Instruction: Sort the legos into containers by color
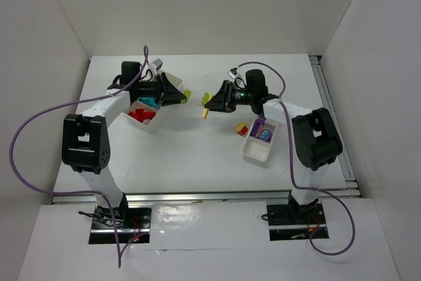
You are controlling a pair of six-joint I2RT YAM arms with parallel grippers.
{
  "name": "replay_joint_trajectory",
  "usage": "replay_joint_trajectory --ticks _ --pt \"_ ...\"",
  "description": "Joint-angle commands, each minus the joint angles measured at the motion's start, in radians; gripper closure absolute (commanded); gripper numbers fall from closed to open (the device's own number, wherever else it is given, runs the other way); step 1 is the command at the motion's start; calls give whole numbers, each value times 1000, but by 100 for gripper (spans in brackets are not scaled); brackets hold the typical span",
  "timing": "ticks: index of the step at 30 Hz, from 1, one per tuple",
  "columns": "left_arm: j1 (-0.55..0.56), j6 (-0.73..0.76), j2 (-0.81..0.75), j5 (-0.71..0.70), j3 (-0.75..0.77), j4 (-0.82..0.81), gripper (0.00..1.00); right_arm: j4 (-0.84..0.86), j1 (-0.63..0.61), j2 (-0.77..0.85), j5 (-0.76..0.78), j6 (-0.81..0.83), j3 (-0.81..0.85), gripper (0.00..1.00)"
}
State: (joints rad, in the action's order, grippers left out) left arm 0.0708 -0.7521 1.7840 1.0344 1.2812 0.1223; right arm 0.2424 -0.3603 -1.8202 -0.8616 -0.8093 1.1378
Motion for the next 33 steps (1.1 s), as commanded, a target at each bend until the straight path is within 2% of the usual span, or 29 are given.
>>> replay_joint_trajectory --ticks 1,3,4,10,13,17,21,23,24,25,26,29,31,33 --pt "-11 72 -37 -103 97 110 100 -72 -2 32 -25 81 29 92" --pt "-22 109 -25 -221 163 218 100 -129 -2 32 -11 108 43 92" --pt "-22 121 -24 -350 226 305 100 -146 -2 32 -1 133 43 92" --pt "-31 103 95 -679 377 422 100 -232 -2 41 21 185 73 92" --pt "-31 103 165 -738 475 471 100 -258 -2 50 39 196 73 92" --pt "-8 131 305 -830 688 563 100 -258 -2 50 49 196 73 92" --pt "-8 131 422 -844 788 611 100 -278 -2 59 58 196 73 92" --pt "-8 131 445 -844 817 634 82 -287 -2 59 67 205 73 92" --pt "3 141 445 -844 826 634 71 -287 -2 59 67 205 73 92" --pt "3 142 445 -844 827 634 52 -287 -2 68 78 205 73 92" --pt "3 154 445 -853 827 634 44 -287 -2 68 78 205 82 92" --pt "14 186 422 -838 827 645 32 -287 -2 68 78 205 82 92" --pt "26 223 397 -813 811 645 19 -296 -2 59 68 205 82 92" --pt "37 258 343 -772 776 657 13 -307 -2 59 58 229 91 92"
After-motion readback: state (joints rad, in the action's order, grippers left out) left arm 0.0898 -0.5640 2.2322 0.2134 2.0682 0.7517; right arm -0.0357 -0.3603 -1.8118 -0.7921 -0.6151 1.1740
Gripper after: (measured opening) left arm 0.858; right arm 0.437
